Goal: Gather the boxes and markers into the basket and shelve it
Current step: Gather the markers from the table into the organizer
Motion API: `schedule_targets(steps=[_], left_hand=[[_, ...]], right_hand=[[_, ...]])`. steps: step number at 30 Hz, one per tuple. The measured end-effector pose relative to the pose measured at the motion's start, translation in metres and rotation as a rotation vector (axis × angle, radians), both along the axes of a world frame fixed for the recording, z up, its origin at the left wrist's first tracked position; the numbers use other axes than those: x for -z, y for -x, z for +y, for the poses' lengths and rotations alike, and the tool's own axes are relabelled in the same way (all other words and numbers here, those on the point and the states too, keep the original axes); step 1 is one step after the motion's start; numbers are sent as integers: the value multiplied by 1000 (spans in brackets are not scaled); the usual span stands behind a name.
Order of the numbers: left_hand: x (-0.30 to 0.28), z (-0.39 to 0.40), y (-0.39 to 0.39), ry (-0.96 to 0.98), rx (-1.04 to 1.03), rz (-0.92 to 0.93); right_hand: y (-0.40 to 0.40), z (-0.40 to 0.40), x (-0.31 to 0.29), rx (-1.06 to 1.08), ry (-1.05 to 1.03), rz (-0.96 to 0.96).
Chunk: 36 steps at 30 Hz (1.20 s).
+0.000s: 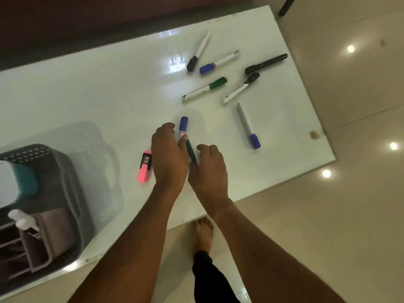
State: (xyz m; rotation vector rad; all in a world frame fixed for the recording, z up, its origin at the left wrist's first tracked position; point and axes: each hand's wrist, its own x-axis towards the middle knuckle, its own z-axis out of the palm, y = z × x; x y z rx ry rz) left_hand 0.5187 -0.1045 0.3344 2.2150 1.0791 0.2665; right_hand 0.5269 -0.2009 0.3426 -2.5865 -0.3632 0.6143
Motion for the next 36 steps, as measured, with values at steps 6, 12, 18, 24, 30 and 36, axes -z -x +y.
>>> schedule_targets(steps=[6,12,18,24,30,36], left_hand=[[7,3,-22,-45,147,175],[-1,-8,-47,-124,211,148],[5,-10,-129,-391,256,72],[26,0,-148,-634,408,298],[20,1,-116,-563,346,253],[-16,7,-69,-360,127,-5]], right_hand=[[-26,0,-6,7,-31,-58],[-83,-22,-17,213,-22,-285],[-132,-42,3,193,268,-357],[-126,-44,24,115,279,-348],[-101,-37,20,242,96,-416],[-70,5,-19,324,-213,-310]])
